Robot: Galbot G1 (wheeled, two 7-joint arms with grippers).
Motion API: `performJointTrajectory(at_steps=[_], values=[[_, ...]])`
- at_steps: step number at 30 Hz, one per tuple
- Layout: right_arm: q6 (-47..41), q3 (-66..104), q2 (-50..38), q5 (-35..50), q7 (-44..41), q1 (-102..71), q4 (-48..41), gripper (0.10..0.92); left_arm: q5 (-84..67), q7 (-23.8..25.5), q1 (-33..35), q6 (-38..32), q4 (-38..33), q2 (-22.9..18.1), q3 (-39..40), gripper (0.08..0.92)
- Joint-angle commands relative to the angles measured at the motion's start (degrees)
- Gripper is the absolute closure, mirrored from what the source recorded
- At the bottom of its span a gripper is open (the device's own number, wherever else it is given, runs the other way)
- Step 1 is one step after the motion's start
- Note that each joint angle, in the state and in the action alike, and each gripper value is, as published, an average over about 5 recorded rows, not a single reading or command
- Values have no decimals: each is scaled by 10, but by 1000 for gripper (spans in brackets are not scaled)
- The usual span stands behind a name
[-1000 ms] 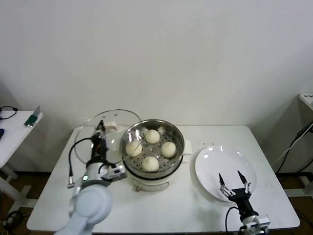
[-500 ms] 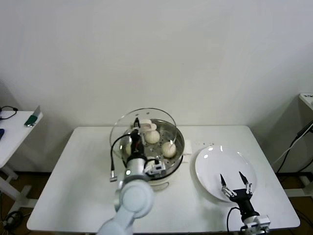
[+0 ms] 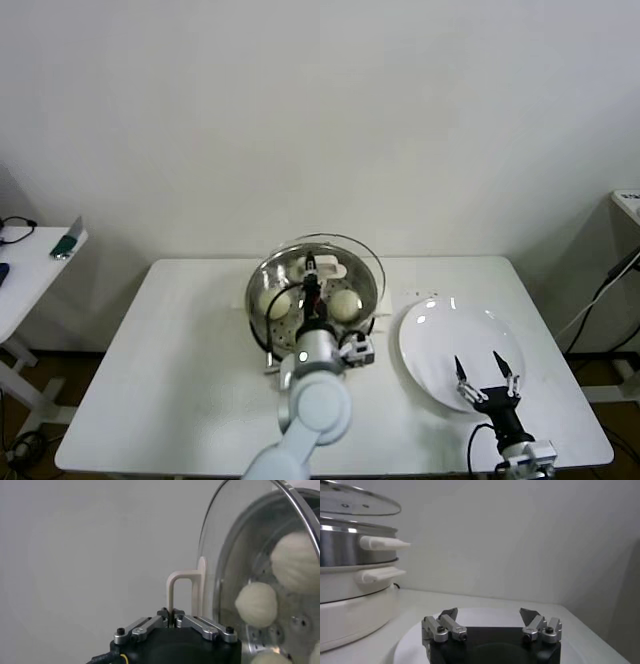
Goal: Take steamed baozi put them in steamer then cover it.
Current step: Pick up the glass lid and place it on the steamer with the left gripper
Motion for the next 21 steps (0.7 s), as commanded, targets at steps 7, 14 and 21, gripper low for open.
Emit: performJointTrajectory(at_steps=[7, 14, 21], values=[[4, -2, 2, -2, 0, 0, -5, 203, 18, -13, 10, 2, 36, -16, -1, 859], [9, -1, 2, -3, -1, -3, -6, 203, 12, -17, 14, 2, 31, -4, -5, 859], [11, -3, 6, -4, -2, -7, -4, 203, 2, -22, 11, 3, 33, 14, -11, 859]])
